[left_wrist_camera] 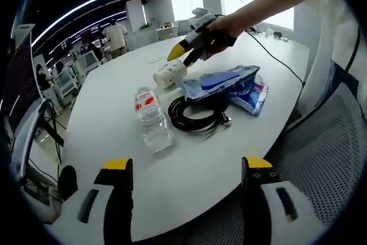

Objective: Arrange the tabletop items into an orderly group along one side of the table until the central work area is clear of visible clutter.

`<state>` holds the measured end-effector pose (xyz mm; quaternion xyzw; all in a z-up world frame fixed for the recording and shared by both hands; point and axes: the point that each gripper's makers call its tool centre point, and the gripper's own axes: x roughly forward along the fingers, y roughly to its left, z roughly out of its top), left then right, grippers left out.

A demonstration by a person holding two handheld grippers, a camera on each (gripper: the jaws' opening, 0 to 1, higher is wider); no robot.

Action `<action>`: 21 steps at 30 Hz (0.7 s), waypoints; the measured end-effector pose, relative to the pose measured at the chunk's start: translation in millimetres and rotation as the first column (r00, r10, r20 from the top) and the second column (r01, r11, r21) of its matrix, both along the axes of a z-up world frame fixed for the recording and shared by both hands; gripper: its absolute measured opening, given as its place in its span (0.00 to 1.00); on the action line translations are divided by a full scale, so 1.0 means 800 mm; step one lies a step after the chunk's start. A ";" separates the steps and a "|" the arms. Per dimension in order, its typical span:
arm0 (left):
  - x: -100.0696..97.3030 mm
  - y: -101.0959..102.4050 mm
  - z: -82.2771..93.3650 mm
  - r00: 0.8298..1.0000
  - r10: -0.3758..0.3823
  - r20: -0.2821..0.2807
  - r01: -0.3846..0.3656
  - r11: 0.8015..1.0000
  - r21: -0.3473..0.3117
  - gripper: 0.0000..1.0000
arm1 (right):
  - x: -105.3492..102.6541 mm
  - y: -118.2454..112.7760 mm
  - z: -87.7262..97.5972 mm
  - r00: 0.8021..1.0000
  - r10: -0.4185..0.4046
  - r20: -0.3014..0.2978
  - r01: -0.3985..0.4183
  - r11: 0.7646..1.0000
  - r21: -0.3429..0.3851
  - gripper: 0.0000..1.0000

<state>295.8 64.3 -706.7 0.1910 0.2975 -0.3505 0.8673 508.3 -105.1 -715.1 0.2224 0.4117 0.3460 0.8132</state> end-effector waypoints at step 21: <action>-0.001 -0.002 0.001 1.000 -0.017 0.009 0.016 0.999 0.032 0.74 | 0.007 0.006 0.023 0.994 0.014 0.112 -0.018 0.999 0.034 0.00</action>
